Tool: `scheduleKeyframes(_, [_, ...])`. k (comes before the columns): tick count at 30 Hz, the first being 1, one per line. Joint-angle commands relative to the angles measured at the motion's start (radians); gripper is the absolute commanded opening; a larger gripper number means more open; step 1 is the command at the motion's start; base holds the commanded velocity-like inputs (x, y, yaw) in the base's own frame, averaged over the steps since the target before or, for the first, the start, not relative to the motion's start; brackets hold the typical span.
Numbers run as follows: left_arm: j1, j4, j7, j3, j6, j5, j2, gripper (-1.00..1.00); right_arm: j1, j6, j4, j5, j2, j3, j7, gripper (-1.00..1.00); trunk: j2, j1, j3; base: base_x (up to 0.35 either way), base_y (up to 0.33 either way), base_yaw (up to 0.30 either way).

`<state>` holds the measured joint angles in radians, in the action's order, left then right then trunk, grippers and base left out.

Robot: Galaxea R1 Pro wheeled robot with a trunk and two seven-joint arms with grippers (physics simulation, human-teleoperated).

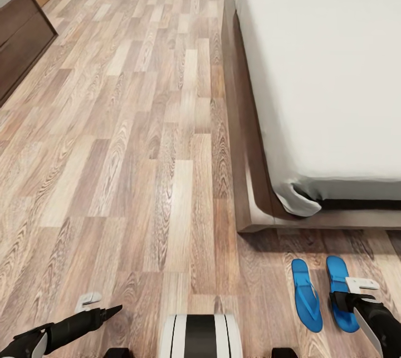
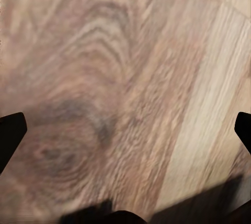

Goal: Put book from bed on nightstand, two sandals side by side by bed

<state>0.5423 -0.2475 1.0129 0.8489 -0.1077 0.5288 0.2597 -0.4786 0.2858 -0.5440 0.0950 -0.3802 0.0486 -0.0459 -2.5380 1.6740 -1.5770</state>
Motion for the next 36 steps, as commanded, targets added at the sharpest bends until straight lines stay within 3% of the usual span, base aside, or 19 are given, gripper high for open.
scheduleKeyframes(1, [0.001,-0.001,0.006,0.009,-0.010,0.005,0.000,1.00,0.000,0.005,-0.002,0.010,0.000,-0.001,-0.005,-1.00,0.000,0.000,-0.005,0.000,0.000,0.000])
scheduleKeyframes(9, [0.001,-0.001,0.008,0.009,-0.012,0.006,0.000,1.00,0.000,0.005,-0.002,0.009,0.000,-0.001,-0.005,-1.00,-0.002,0.004,-0.035,0.000,0.000,0.000])
scheduleKeyframes(33, [0.001,-0.002,0.010,0.009,-0.012,0.005,0.000,1.00,0.000,-0.078,-0.001,0.010,0.000,0.000,-0.002,-1.00,-0.002,0.004,-0.035,0.000,0.000,0.000])
scheduleKeyframes(36, [0.001,-0.001,0.009,0.009,-0.012,0.006,0.000,1.00,0.000,-0.130,0.003,0.011,0.000,0.000,0.000,-1.00,-0.002,0.004,-0.035,0.000,0.000,0.000])
